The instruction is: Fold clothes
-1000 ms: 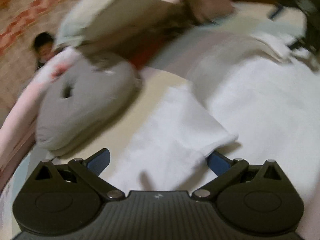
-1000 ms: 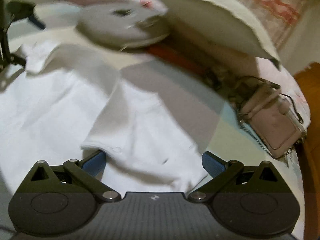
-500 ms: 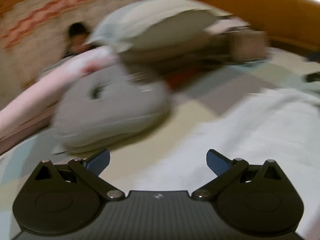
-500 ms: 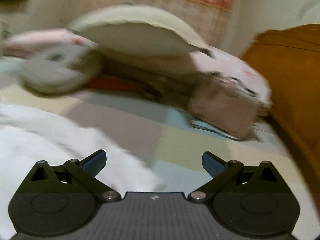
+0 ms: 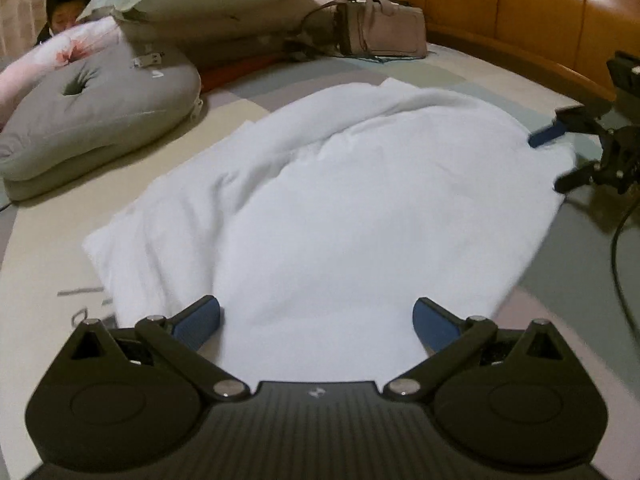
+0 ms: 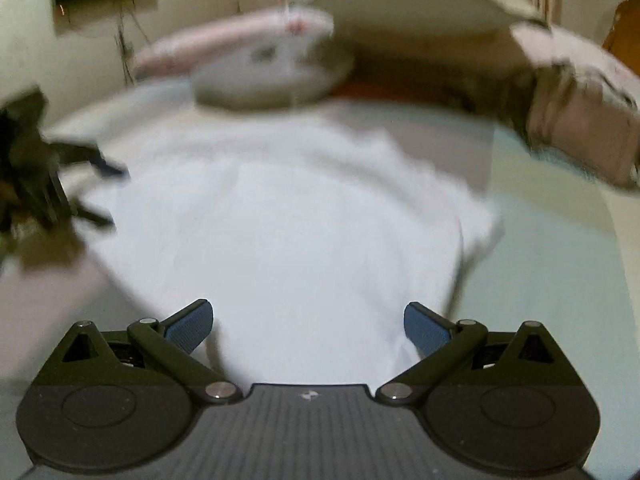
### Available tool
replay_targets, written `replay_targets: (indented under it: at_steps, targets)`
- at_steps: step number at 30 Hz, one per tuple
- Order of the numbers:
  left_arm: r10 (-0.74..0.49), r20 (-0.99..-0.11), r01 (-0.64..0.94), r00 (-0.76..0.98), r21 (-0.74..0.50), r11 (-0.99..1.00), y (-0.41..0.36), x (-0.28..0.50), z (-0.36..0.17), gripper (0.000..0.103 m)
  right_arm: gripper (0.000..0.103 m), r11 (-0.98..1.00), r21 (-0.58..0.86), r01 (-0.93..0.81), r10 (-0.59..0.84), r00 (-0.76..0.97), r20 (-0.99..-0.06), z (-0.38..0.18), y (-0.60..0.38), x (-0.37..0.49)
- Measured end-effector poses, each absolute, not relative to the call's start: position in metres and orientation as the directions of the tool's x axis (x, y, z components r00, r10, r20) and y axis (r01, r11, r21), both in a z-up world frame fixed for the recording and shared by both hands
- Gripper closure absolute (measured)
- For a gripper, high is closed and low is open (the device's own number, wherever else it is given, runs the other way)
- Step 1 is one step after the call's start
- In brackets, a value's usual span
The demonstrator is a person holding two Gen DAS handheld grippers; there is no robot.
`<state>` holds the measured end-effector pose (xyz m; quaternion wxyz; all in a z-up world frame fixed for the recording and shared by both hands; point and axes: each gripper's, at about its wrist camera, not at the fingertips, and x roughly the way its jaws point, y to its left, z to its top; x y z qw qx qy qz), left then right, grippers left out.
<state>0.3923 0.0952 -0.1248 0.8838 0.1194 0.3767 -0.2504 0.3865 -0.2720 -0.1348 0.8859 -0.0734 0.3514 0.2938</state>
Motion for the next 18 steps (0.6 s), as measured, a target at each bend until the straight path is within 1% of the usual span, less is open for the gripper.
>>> replay_targets:
  at_steps: [2,4,5,7,10,12,14,16,17,18]
  targets:
    - [-0.354,-0.728,0.521,0.588,0.006,0.854,0.100,0.388,-0.121,0.001,0.000,0.811,0.047,-0.583,0.454,0.577,-0.679,-0.134,-0.270,0.374]
    - [-0.352,-0.729,0.530,0.587,0.018,0.848,0.099,0.389,-0.111,0.001,0.001,0.806,0.027,-0.591,0.436,0.563,-0.702,-0.122,-0.264,0.375]
    - [-0.361,-0.720,0.534,0.593,0.016,0.845,0.099,0.392,-0.105,0.001,0.001,0.804,0.023,-0.594,0.442,0.572,-0.691,-0.115,-0.263,0.379]
    - [-0.394,-0.681,0.536,0.618,-0.002,0.844,0.096,0.406,-0.095,0.001,0.001,0.813,0.026,-0.582,0.462,0.616,-0.638,-0.098,-0.258,0.394]
    - [-0.428,-0.637,0.504,0.641,-0.070,0.861,0.093,0.438,-0.090,0.001,0.001,0.829,0.091,-0.551,0.496,0.651,-0.575,-0.084,-0.247,0.434]
    - [-0.445,-0.619,0.460,0.647,-0.148,0.875,0.092,0.463,-0.095,0.001,0.002,0.835,0.168,-0.523,0.521,0.658,-0.543,-0.085,-0.237,0.465]
    - [-0.455,-0.621,0.419,0.638,-0.216,0.882,0.091,0.486,-0.105,0.001,0.002,0.856,0.180,-0.485,0.494,0.664,-0.562,-0.099,-0.234,0.486]
    - [-0.429,-0.642,0.382,0.635,-0.222,0.897,0.092,0.502,-0.117,0.001,0.004,0.877,0.182,-0.444,0.459,0.667,-0.586,-0.114,-0.232,0.505]
    - [-0.404,-0.650,0.361,0.643,-0.209,0.909,0.092,0.509,-0.123,0.001,0.008,0.888,0.182,-0.423,0.442,0.668,-0.599,-0.121,-0.231,0.515]
    - [-0.371,-0.654,0.335,0.659,-0.185,0.924,0.093,0.514,-0.126,0.001,0.010,0.897,0.183,-0.402,0.424,0.669,-0.611,-0.129,-0.230,0.524]
